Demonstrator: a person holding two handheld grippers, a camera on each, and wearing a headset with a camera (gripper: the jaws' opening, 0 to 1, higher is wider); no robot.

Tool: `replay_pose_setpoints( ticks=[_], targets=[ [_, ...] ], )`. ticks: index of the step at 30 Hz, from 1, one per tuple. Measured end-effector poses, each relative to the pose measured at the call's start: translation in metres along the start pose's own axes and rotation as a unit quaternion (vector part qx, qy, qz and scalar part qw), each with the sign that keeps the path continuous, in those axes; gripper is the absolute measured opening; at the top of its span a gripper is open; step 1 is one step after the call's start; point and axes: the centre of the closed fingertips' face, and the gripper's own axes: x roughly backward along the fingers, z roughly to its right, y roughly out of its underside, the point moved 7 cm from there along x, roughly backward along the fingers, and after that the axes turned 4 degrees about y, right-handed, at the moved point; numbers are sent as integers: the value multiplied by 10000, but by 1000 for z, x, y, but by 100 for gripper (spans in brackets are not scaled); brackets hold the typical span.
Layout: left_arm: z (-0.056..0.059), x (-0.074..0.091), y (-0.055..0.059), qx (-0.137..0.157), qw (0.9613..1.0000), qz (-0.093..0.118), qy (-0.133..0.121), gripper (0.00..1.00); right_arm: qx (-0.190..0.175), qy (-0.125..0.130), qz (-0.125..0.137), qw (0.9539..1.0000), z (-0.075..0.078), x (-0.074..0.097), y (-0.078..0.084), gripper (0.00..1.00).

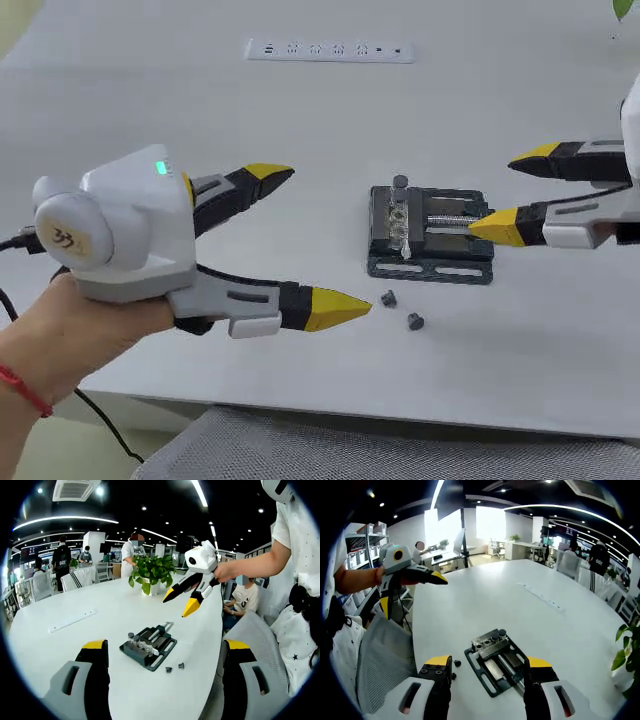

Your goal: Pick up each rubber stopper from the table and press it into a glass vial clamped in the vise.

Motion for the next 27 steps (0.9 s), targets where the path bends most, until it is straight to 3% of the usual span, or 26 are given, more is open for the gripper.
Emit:
replay_pose_setpoints(
  ticks=[8,16,21,27],
  targets=[
    [7,-2,2,-12,10000,-62,43,95,-582,373,407,9968,-17,6,26,65],
    [11,-1,5,25,10000,-78,46,95,-1199,798,654,9874,-37,-3,50,66],
    [12,0,7,71,10000,-44,40,95,-1407,1027,639,9826,-52,-13,59,64],
    [11,3,6,82,10000,-4,29,95,-1491,1162,494,9807,-74,-26,63,62]
  ],
)
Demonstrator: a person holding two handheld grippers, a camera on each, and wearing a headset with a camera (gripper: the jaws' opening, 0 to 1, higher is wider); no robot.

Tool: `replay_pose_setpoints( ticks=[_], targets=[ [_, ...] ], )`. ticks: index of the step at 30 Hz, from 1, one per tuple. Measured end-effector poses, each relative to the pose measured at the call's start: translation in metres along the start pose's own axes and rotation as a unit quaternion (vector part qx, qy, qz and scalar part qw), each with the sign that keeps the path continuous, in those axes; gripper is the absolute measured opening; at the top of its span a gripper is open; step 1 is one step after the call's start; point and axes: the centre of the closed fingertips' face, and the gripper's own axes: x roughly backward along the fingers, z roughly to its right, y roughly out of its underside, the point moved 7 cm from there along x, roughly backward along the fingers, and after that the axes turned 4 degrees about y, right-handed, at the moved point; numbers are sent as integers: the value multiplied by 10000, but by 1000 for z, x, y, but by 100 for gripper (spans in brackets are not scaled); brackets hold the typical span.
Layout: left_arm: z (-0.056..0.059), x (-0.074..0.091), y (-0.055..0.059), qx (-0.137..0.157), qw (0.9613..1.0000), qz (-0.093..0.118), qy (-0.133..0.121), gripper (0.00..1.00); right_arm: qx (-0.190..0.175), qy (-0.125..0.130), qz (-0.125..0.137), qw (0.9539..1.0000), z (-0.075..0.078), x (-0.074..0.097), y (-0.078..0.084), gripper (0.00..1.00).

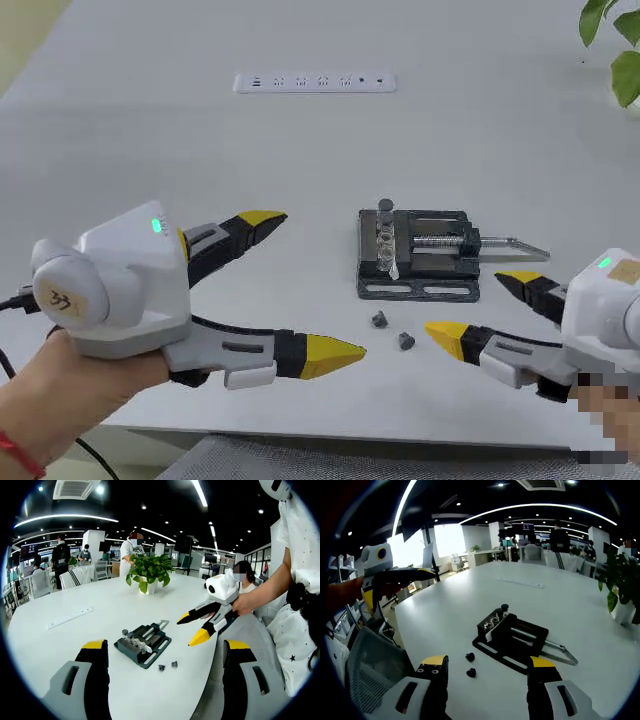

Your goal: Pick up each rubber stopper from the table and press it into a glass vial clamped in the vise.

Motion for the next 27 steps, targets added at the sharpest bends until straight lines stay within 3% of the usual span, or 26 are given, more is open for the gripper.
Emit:
replay_pose_setpoints(
  ticks=[4,17,21,27],
  targets=[
    [0,1,0,-18,10000,-5,7,95,58,116,-132,9998,-10,-8,8,57],
    [3,1,3,12,10000,-22,28,95,155,148,-580,9981,-27,-33,32,38],
    [3,0,3,28,10000,-14,38,94,196,150,-729,9970,-28,-41,39,28],
    [4,-2,4,50,10000,-15,49,94,273,144,-902,9954,-30,-52,46,22]
  ],
)
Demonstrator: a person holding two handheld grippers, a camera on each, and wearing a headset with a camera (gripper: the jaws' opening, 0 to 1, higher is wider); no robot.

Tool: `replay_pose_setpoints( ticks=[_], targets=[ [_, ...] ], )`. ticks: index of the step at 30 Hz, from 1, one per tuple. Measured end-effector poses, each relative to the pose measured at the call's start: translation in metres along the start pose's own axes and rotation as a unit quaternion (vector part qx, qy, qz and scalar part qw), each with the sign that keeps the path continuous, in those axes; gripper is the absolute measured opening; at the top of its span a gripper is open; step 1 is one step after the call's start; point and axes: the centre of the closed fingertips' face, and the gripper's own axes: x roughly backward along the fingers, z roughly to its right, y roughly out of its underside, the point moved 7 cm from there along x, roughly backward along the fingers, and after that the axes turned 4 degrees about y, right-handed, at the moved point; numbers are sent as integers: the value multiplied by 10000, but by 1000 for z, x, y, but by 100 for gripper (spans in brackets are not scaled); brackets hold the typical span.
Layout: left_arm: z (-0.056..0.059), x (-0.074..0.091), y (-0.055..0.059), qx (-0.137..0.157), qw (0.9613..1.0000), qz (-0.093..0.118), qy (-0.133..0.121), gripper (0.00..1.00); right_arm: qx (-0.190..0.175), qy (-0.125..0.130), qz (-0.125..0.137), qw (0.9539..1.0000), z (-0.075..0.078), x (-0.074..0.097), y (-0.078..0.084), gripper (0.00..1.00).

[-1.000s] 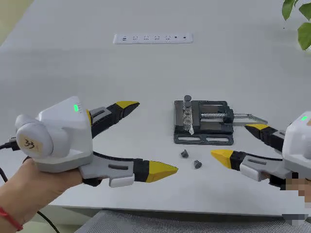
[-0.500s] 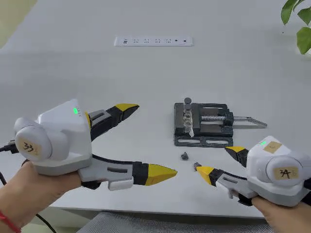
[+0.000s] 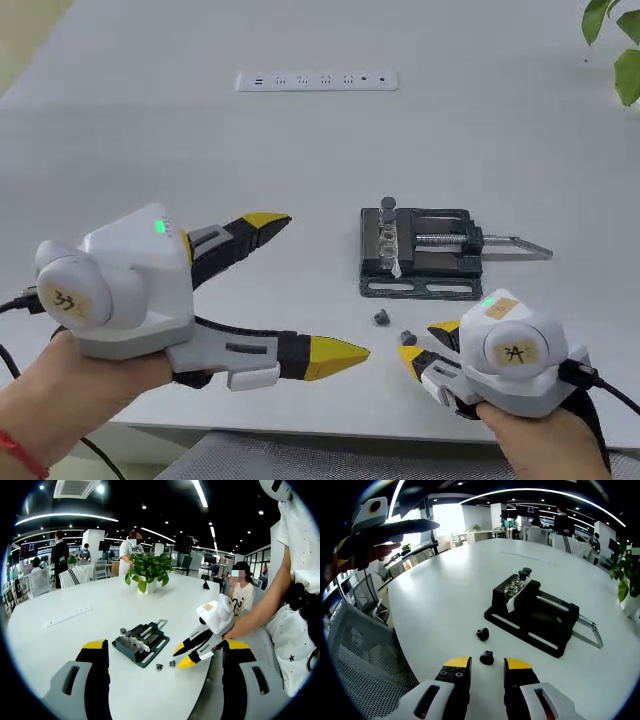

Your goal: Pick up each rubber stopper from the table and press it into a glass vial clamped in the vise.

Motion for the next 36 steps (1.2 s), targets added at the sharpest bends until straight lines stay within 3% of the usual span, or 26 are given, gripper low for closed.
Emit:
replay_pose_setpoints(
  ticks=[19,28,30,33,36],
  targets=[
    [-2,-2,6,55,10000,-62,43,93,126,-104,-54,9999,-1,-6,2,8],
    [-2,-4,19,46,9995,-287,131,93,247,-256,-33,9994,3,-3,2,7],
    [-3,-4,22,52,9993,-329,143,93,457,-302,-20,9985,6,2,1,7],
    [-5,-4,26,19,9988,-446,176,93,624,-482,101,9968,12,9,-3,7],
    [-6,-5,29,-11,9983,-530,223,93,963,-845,360,9911,18,21,-14,7]
  ],
)
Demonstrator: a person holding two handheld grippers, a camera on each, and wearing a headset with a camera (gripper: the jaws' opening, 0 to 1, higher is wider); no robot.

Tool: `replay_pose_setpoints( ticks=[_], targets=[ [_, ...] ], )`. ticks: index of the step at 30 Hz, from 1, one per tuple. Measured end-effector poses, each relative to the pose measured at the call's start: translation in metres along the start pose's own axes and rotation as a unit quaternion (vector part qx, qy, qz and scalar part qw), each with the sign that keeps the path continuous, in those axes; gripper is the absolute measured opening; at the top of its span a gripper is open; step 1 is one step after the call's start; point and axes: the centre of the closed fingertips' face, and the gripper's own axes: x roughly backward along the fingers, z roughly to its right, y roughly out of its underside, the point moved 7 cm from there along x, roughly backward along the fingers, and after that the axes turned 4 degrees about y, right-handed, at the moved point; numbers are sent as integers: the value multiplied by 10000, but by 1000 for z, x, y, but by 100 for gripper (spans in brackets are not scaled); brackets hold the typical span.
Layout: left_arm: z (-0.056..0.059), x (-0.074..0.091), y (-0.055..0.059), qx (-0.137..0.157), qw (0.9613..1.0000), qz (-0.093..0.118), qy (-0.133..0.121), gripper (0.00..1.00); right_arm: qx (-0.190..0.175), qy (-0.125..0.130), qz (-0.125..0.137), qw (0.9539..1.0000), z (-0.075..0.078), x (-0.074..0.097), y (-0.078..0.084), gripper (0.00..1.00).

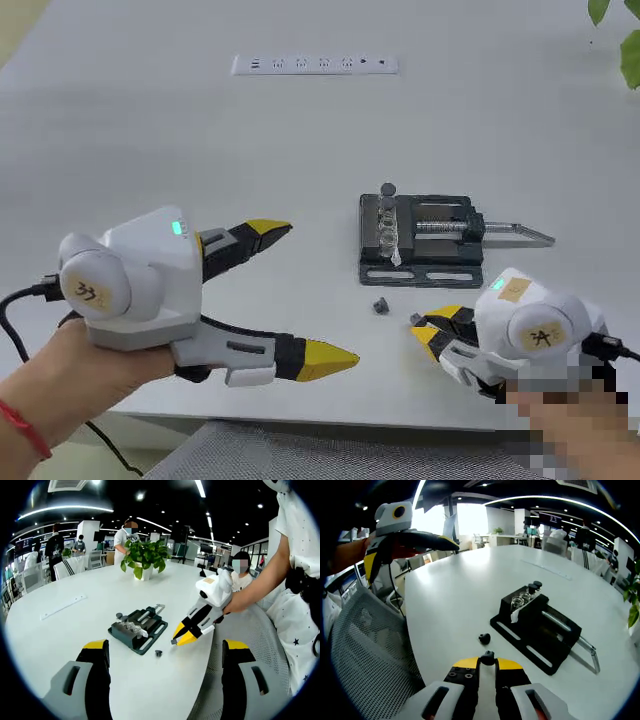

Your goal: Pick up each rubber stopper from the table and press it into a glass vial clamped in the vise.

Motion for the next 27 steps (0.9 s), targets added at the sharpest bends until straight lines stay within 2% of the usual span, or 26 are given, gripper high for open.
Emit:
replay_pose_setpoints(
  ticks=[2,5,9,11,14,16,19,21,23,27],
  targets=[
    [-2,-1,2,-35,10000,-78,29,93,253,-150,89,9995,6,7,-7,7],
    [-4,-3,4,-69,9998,-163,77,93,429,-488,279,9975,9,19,-22,7],
    [-5,-6,0,-109,9996,-209,125,92,771,-870,467,9921,12,32,-42,7],
    [-7,-8,-3,-120,9996,-183,155,91,826,-1067,572,9892,12,39,-53,7],
    [-8,-9,-8,-104,9996,-137,230,85,955,-1350,653,9841,12,48,-65,7],
    [-8,-11,-17,-67,9995,-35,313,83,1115,-1473,713,9802,13,56,-77,7],
    [-8,-11,-27,25,9990,57,454,72,1163,-1684,798,9756,15,64,-90,7],
    [-8,-11,-35,-10,9985,157,524,68,1207,-1844,800,9721,15,68,-96,7],
    [-6,-11,-41,26,9977,217,636,60,1247,-1907,826,9702,15,71,-101,7],
    [-2,-13,-60,-38,9955,474,825,51,1282,-2108,882,9651,13,75,-111,7]
  ],
)
